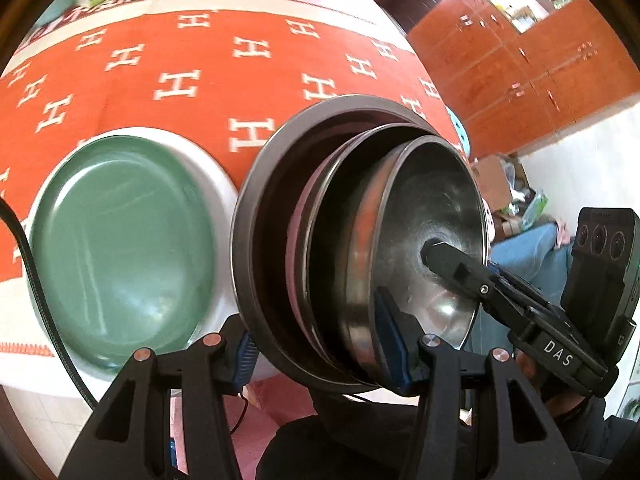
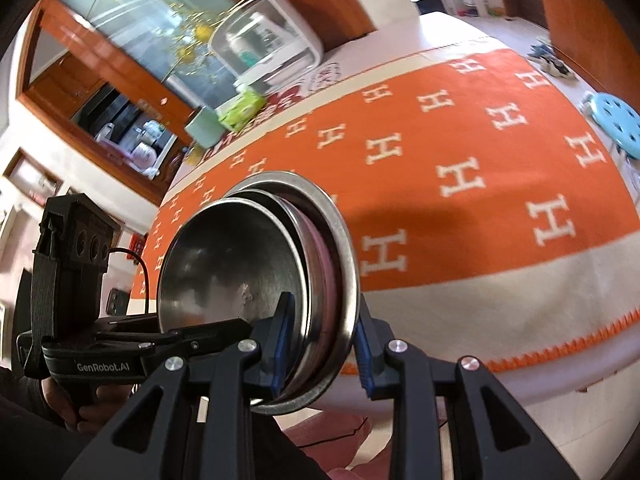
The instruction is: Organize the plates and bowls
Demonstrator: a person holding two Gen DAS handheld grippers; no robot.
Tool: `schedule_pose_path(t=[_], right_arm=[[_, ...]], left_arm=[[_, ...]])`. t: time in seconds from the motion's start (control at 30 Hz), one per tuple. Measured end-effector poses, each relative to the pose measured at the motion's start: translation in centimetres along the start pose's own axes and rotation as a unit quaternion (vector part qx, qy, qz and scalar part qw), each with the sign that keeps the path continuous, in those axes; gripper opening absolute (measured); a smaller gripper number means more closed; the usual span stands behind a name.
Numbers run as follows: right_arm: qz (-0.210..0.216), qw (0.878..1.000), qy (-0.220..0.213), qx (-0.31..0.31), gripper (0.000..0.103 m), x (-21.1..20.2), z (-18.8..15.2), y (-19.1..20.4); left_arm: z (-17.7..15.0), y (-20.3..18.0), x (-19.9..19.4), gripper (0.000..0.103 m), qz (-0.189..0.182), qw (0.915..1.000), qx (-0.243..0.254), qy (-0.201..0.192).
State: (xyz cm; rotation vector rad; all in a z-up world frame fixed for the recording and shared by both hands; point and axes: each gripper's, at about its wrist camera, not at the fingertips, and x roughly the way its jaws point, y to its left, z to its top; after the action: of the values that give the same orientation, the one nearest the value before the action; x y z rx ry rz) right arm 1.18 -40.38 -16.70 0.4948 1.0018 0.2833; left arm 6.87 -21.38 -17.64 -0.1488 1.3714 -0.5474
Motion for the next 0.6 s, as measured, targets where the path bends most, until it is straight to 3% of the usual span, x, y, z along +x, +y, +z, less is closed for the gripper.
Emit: schedule_pose_path(t=[0.33,0.6], right_arm=[[0.019,0.999,0.011,-0.036,0.028,2.9,0.7,5.3],[0.014,0.999,0.019,-0.046,0.029,5.0,0.5,9.0]], left_arm=[[-0.2,5.0,-3.3,0.051,0.011,0.999,-0.033,-0.027],[-0.6,8.8,-5.3,0.051,0.015,0.9986,-0.042,-0.026]])
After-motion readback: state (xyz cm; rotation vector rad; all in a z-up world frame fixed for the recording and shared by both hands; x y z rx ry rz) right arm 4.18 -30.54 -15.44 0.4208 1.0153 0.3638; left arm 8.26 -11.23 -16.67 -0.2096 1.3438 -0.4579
